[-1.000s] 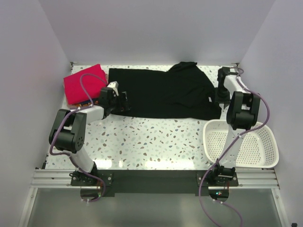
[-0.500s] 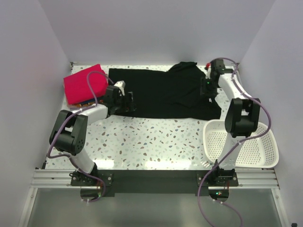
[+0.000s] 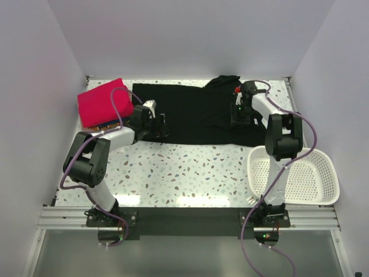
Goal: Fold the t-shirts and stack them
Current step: Fold the tshirt
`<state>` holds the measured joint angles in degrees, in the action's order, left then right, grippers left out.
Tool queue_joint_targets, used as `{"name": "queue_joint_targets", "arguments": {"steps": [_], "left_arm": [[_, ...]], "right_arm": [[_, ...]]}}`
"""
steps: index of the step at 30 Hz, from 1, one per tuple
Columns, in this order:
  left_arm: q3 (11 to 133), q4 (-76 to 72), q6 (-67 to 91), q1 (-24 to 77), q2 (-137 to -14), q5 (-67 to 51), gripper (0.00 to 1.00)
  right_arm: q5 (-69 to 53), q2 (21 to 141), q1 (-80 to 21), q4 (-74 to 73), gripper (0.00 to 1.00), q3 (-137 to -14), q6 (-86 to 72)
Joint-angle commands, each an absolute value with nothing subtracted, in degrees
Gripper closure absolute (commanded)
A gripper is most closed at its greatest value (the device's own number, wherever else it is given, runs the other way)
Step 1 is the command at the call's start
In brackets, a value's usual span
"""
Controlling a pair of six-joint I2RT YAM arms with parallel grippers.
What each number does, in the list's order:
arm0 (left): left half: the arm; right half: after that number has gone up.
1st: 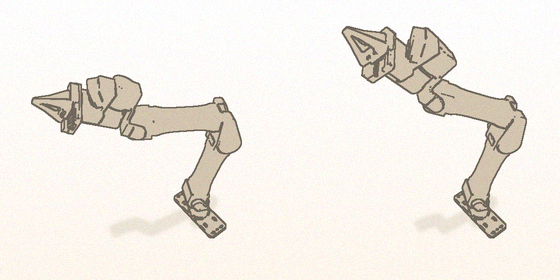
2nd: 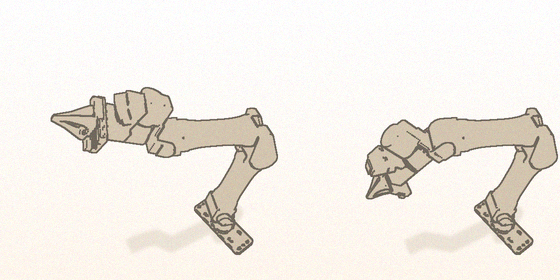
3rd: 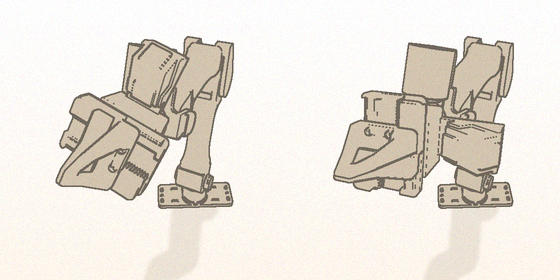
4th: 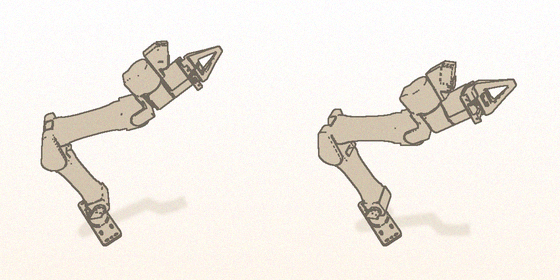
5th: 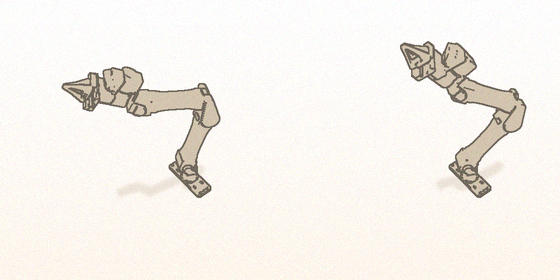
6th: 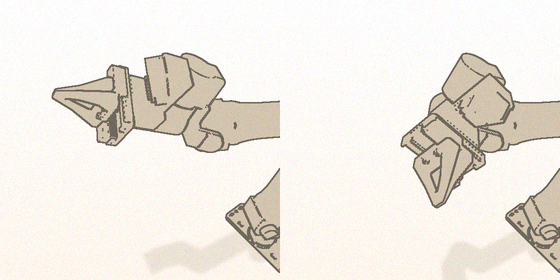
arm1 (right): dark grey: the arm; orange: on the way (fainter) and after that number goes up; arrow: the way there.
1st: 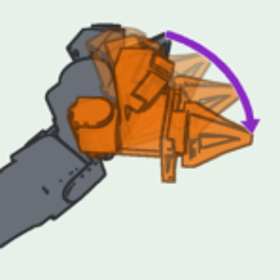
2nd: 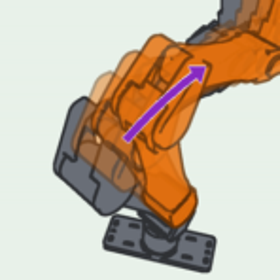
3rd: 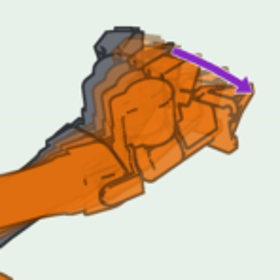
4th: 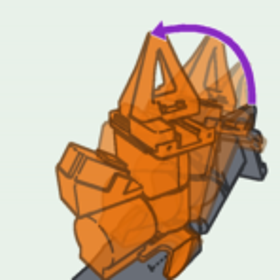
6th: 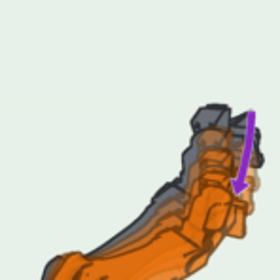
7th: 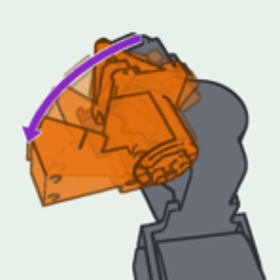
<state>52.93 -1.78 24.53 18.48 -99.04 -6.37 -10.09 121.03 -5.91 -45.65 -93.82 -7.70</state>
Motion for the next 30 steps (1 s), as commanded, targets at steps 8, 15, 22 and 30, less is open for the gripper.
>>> {"name": "queue_joint_targets", "arguments": {"steps": [8,15,22,30], "left_arm": [[53.44,-2.37,25.66,18.98,-99.58,-5.45,0.01],[52.82,-3.16,25.58,19.07,-100.63,-5.1,0.01],[52.56,-3.52,24.87,19.07,-101.16,-5.19,0.01],[52.82,-3.43,24.43,19.07,-101.6,-5.27,0.01]], "right_arm": [[-12.83,120.06,-6.68,-42.01,0.66,-89.91,-9.32],[-13.71,119.0,-7.38,-41.4,0.77,-90.44,-10.46],[-12.92,118.92,-7.65,-42.45,0.67,-91.58,-11.34],[-13.8,119.79,-7.74,-42.01,0.76,-92.46,-11.78]]}}
